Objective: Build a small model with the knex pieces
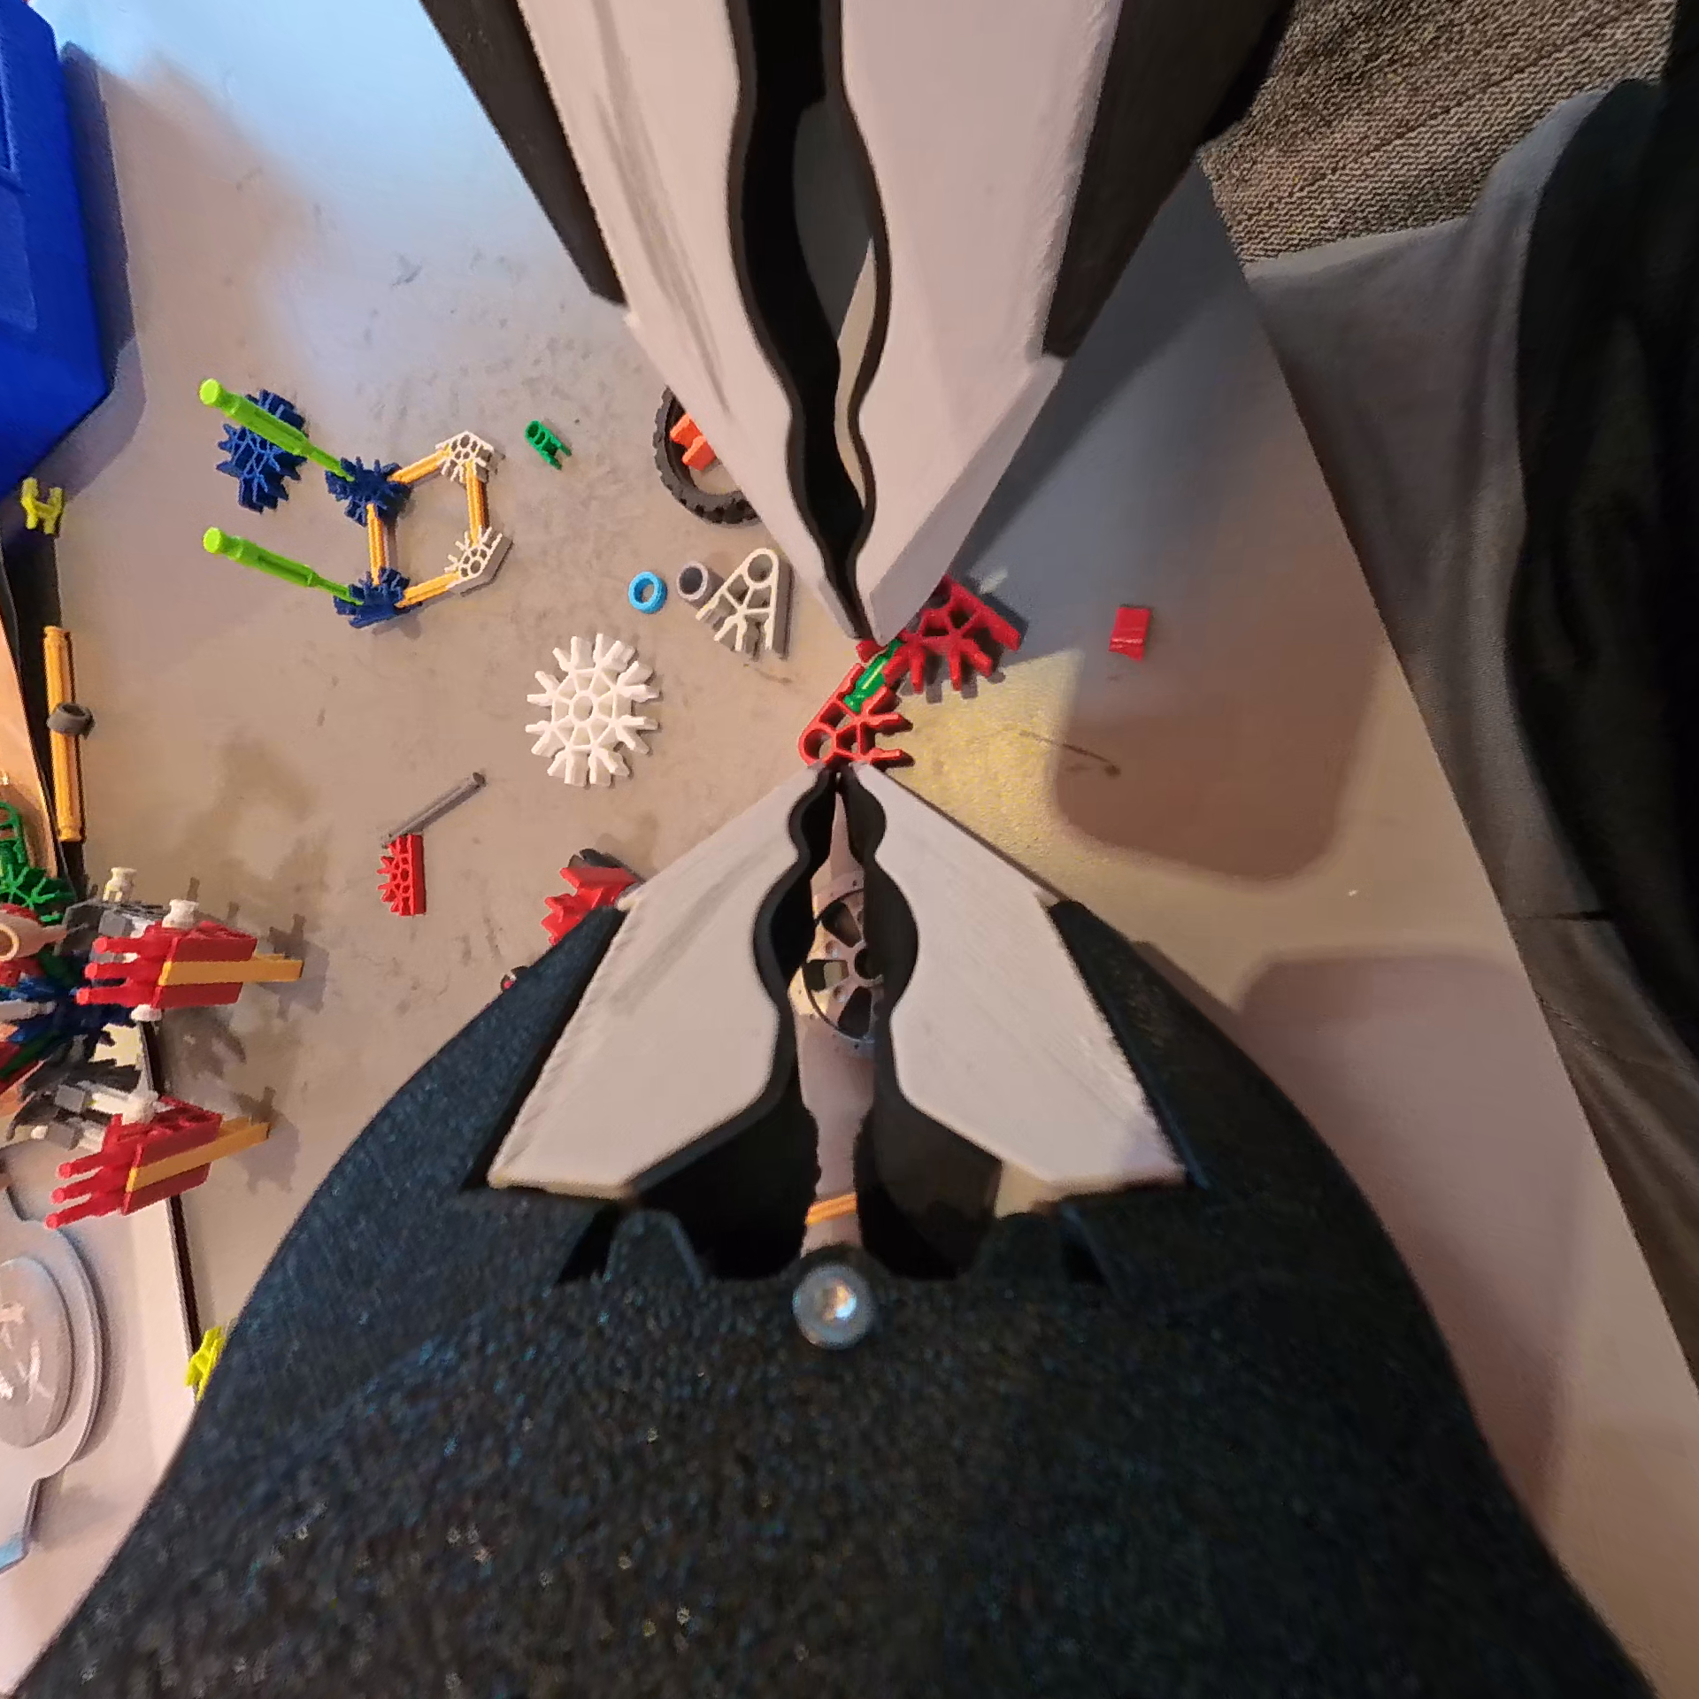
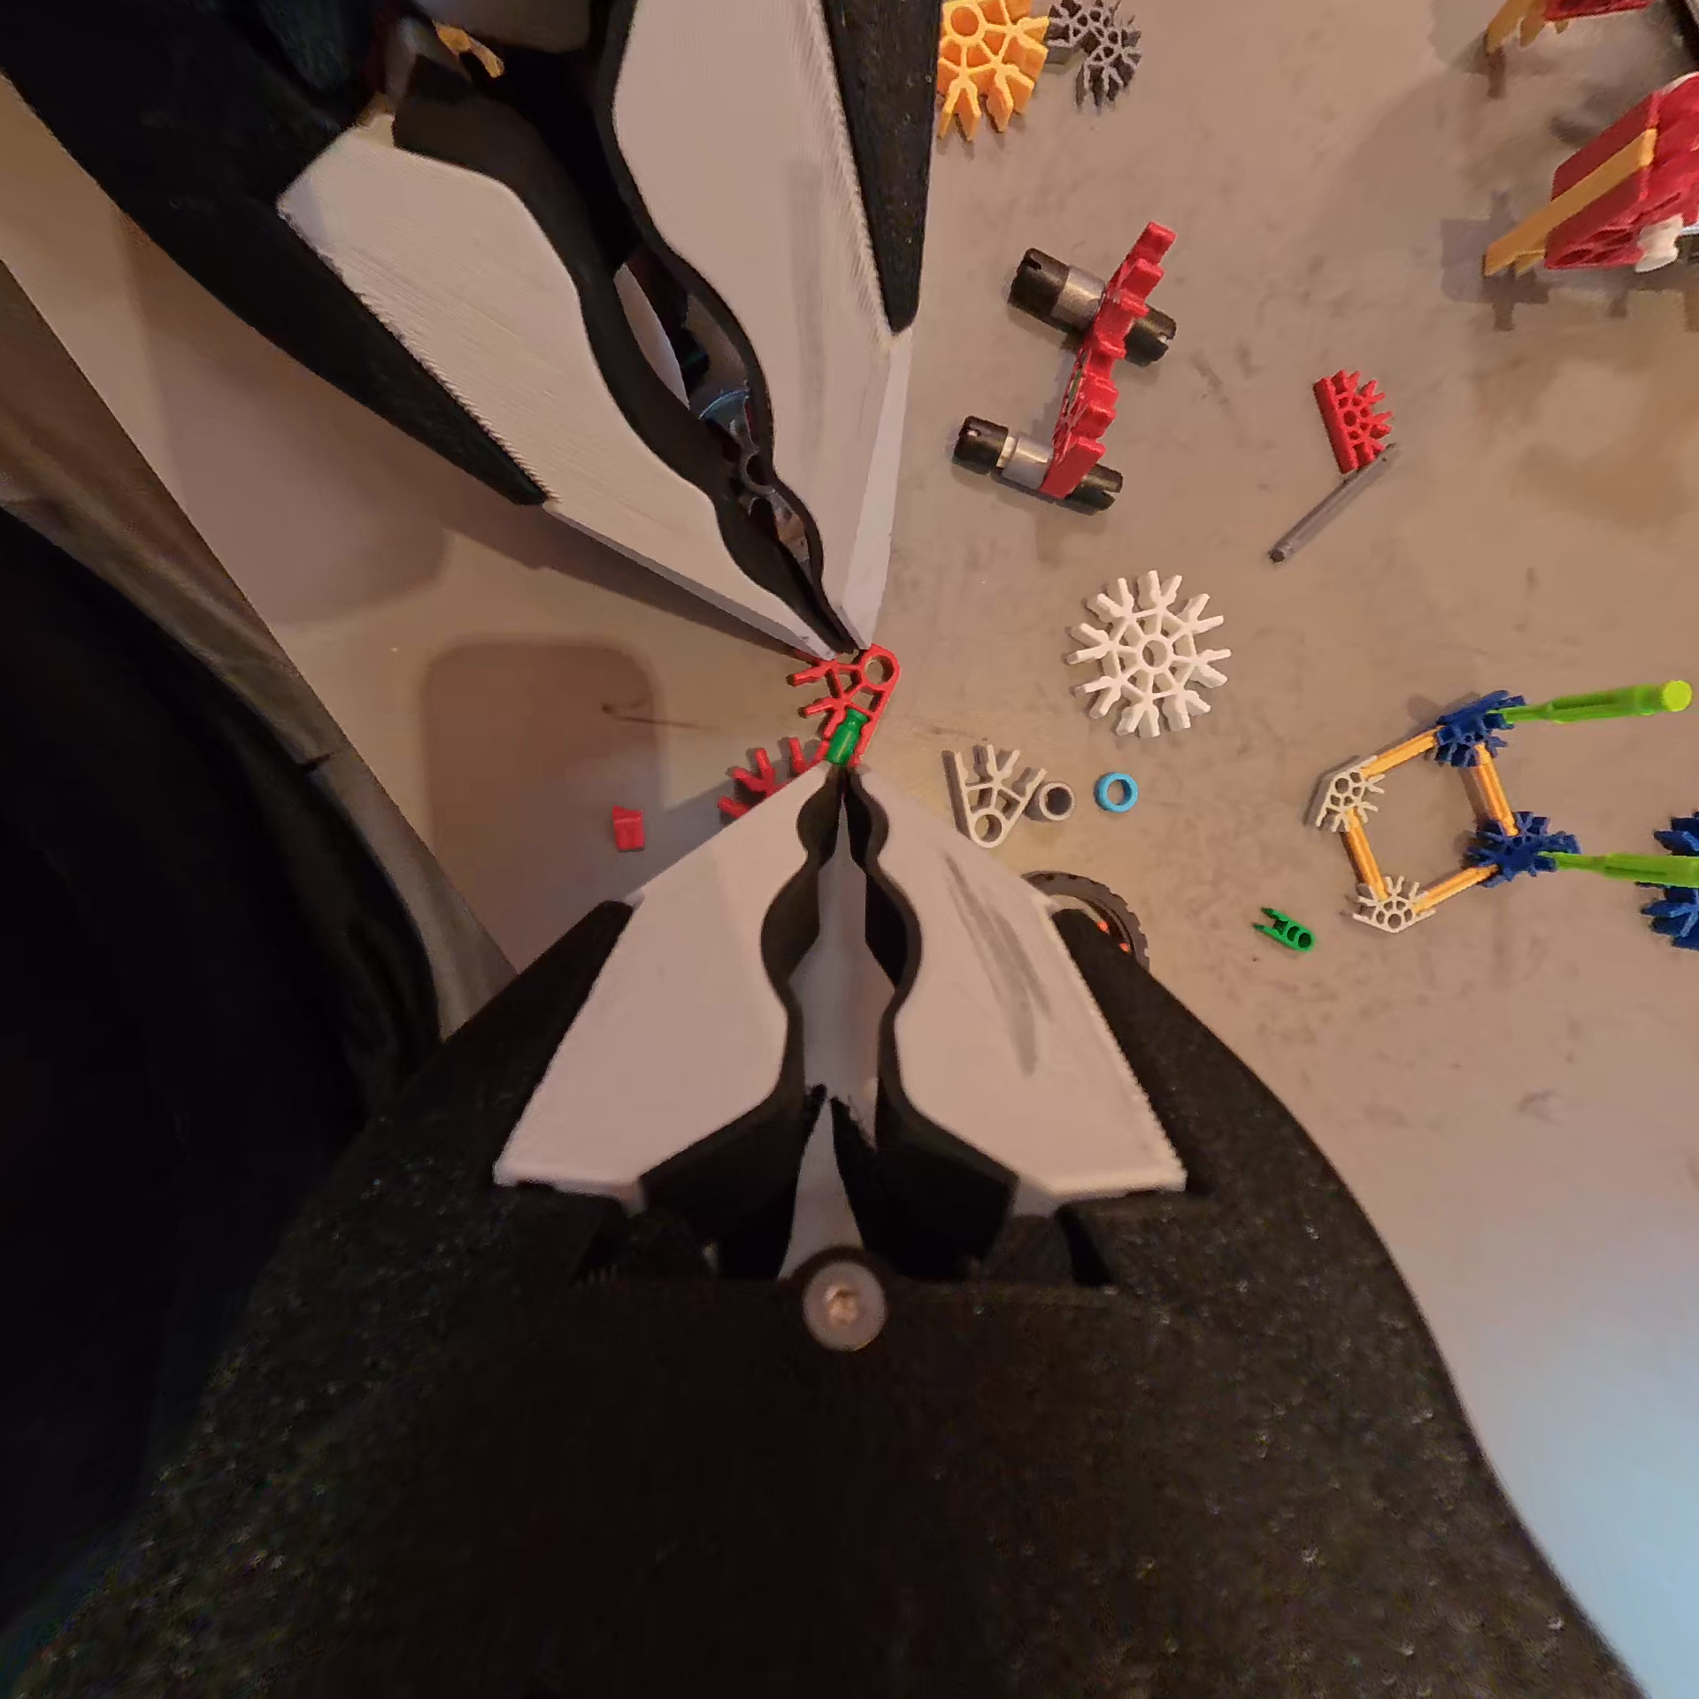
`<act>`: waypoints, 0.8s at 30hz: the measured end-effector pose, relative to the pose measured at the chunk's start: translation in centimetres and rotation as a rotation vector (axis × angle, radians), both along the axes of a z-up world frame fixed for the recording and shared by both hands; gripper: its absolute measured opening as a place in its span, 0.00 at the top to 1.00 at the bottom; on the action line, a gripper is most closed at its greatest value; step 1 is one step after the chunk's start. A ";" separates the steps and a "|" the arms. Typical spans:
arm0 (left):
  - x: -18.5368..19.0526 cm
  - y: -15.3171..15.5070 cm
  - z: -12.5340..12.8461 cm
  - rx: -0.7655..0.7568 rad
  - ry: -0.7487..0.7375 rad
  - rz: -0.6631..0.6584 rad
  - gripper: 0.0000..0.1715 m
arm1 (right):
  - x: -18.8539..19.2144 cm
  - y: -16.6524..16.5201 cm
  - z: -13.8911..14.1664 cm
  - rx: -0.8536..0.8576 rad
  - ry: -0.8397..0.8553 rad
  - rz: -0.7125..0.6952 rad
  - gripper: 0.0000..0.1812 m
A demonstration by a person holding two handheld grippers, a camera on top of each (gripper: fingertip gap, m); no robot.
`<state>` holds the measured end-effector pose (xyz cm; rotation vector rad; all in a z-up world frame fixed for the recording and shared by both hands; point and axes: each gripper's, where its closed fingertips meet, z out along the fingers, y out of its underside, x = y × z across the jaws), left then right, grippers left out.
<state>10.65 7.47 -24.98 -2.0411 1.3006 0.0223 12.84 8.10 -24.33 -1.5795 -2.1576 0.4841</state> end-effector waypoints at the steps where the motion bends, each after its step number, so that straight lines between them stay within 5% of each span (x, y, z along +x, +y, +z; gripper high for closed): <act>1: 0.0 0.0 0.0 0.000 0.001 0.000 1.00 | 0.0 -0.1 0.1 -0.005 0.001 0.001 1.00; 24: -0.1 0.1 0.0 0.014 0.022 0.010 1.00 | 0.1 -0.5 -0.3 0.017 -0.043 0.019 1.00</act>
